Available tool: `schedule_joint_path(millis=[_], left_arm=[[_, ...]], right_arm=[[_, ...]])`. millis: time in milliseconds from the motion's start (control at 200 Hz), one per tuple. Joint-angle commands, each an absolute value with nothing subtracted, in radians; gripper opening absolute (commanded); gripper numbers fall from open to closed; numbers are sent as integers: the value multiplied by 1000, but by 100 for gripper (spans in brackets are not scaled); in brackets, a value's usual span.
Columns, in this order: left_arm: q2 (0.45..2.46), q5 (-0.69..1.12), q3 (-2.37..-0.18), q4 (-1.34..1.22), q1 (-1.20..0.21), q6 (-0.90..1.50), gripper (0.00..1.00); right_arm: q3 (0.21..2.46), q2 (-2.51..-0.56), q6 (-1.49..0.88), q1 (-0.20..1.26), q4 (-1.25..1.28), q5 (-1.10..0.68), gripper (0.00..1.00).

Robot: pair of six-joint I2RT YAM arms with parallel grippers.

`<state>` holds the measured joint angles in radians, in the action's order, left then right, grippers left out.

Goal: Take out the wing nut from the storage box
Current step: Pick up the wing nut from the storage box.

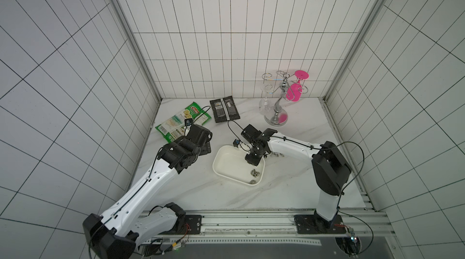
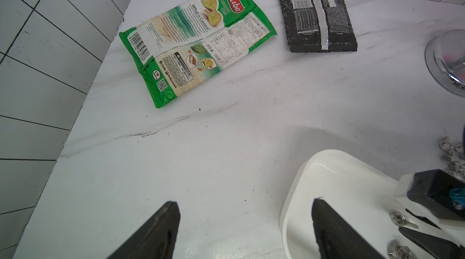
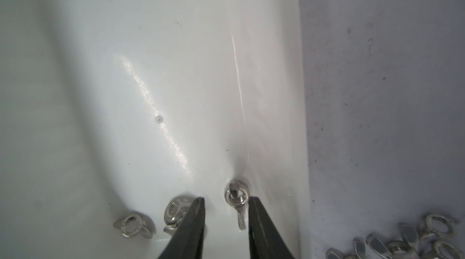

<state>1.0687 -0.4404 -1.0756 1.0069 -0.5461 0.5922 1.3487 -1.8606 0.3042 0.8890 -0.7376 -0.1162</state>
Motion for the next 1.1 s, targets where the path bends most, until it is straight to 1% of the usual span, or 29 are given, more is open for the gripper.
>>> schedule_joint_path(millis=[0,320,580,985,1095], left_arm=[[1064,-440,-1092,994,-541,578,86],[1054,-444,-1085,996,-541,581,86],[1049,-443,-1086,997,-541,583,86],[1043,-445,-1091,1002,-541,585,86],[1043,-448,-1096,1002,-541,583,86]], right_arm=[[1363,-1889,299,882,-758,-130,34],[1369,-1929,290,875,-758,-118,31],[1367,-1932,285,871,-758,-120,19],[1374,-1935,281,872,-758,-138,9],[1371,-1902,274,871,-745,-136,8]])
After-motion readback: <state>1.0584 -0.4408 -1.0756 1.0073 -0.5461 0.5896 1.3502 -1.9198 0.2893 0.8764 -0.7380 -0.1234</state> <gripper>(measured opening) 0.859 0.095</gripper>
